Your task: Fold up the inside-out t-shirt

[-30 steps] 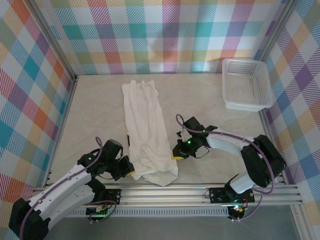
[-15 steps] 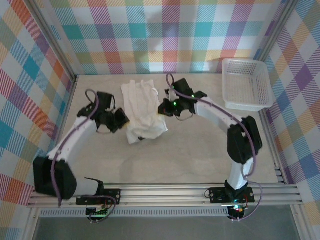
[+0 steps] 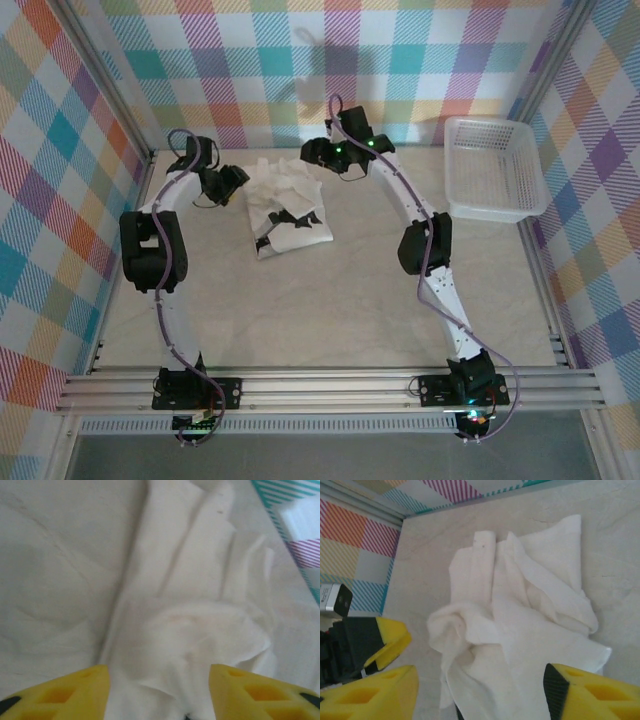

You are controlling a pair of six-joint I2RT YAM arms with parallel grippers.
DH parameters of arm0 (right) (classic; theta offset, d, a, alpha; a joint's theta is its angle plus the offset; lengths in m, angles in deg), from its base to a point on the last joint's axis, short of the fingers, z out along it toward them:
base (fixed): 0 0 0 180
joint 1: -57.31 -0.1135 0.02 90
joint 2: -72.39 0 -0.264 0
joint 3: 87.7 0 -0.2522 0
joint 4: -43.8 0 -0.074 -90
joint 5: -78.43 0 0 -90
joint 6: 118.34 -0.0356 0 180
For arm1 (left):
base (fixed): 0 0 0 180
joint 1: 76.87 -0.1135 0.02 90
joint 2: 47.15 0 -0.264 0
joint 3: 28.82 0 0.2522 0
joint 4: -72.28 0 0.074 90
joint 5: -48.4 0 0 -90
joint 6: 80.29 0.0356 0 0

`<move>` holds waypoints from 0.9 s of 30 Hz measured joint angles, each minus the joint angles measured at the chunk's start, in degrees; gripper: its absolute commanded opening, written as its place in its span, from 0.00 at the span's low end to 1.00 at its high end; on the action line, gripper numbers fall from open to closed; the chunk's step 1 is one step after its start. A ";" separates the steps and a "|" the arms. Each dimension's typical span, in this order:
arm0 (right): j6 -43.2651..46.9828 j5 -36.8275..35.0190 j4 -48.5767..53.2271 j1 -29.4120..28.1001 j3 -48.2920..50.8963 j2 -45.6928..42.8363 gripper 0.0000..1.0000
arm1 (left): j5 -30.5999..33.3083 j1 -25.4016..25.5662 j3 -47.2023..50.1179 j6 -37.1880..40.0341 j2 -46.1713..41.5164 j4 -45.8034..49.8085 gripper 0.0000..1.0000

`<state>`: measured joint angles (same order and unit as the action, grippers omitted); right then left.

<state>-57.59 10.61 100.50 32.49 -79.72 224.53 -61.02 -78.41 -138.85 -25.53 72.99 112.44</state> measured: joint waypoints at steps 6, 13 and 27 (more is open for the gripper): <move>3.69 -0.26 -0.90 1.84 34.47 -17.99 0.71 | -0.68 -1.27 18.08 -0.17 -14.12 -5.22 0.64; 3.10 -0.02 -10.05 1.64 68.19 -32.72 0.68 | -1.07 3.91 36.70 -0.96 -30.97 -7.52 0.57; -2.27 3.78 -15.58 -1.77 61.24 -22.51 0.17 | -5.64 9.01 39.69 -3.85 -17.64 -15.82 0.23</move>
<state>-59.87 14.39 84.92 30.72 -18.47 202.01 -66.66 -69.40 -99.15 -29.38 55.35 96.61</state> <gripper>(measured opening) 0.250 0.334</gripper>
